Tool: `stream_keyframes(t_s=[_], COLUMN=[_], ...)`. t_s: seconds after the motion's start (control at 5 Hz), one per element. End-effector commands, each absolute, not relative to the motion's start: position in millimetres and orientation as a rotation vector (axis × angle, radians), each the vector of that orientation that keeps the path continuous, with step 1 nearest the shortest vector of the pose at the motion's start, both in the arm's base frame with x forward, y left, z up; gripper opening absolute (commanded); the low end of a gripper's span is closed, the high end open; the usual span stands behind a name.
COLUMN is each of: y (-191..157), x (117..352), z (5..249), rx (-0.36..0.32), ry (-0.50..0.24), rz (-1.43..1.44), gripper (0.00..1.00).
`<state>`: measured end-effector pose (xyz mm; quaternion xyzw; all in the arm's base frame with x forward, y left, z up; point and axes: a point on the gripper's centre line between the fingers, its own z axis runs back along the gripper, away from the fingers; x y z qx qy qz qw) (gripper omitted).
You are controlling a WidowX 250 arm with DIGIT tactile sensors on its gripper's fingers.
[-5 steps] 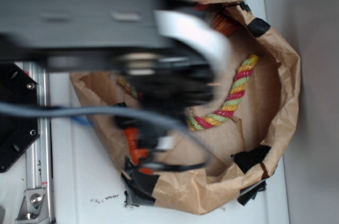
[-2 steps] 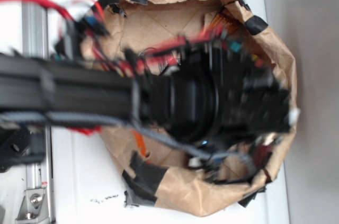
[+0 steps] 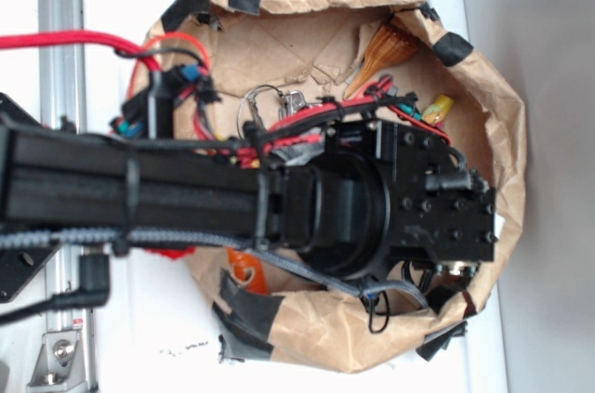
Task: Grab the multicolored rope.
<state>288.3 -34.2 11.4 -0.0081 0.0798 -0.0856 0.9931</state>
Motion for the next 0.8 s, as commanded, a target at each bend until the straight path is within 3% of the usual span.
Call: stream_keyframes(t_s=[0.0, 0.2, 0.4, 0.6], y=[-29.5, -21.5, -11.0, 9.0], x=[287.4, 293.3, 292.4, 278.9], z=[28.7, 45.0, 76.4, 127.1], rx=[-0.055, -0.047, 0.012, 0.045], ry=[0.104, 0.072, 0.026, -0.106], rz=[-0.160, -0.144, -0.126, -0.027], gripper=[0.00, 0.00, 0.00, 0.00])
